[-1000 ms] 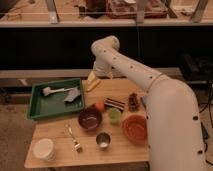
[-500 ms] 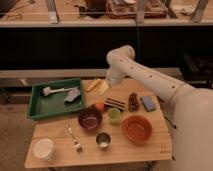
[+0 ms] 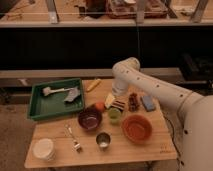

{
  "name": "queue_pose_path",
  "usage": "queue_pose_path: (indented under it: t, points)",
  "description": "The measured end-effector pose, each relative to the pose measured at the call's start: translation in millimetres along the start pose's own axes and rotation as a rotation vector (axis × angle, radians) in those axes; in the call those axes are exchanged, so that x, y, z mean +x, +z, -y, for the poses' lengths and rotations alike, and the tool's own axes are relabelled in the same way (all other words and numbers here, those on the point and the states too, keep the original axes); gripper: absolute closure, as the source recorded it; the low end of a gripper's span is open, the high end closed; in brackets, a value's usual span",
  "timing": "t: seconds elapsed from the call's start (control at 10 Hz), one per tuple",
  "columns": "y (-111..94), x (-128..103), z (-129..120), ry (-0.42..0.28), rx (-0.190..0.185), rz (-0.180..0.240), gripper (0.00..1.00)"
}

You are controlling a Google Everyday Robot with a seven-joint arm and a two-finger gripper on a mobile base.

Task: Wipe purple bowl with eraser

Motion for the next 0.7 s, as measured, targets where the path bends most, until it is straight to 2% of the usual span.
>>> queue_pose_path:
  t: [0.1,0.2,0.7]
  points:
    - [5.9,4.1,0.7,-0.046,0.003,0.002,0.20]
    - [8.5,10.0,-0.8,-0.053,0.001,0.000,0.20]
    - [34.1,23.0,-16.5,-0.049,-0.030,0.016,0.20]
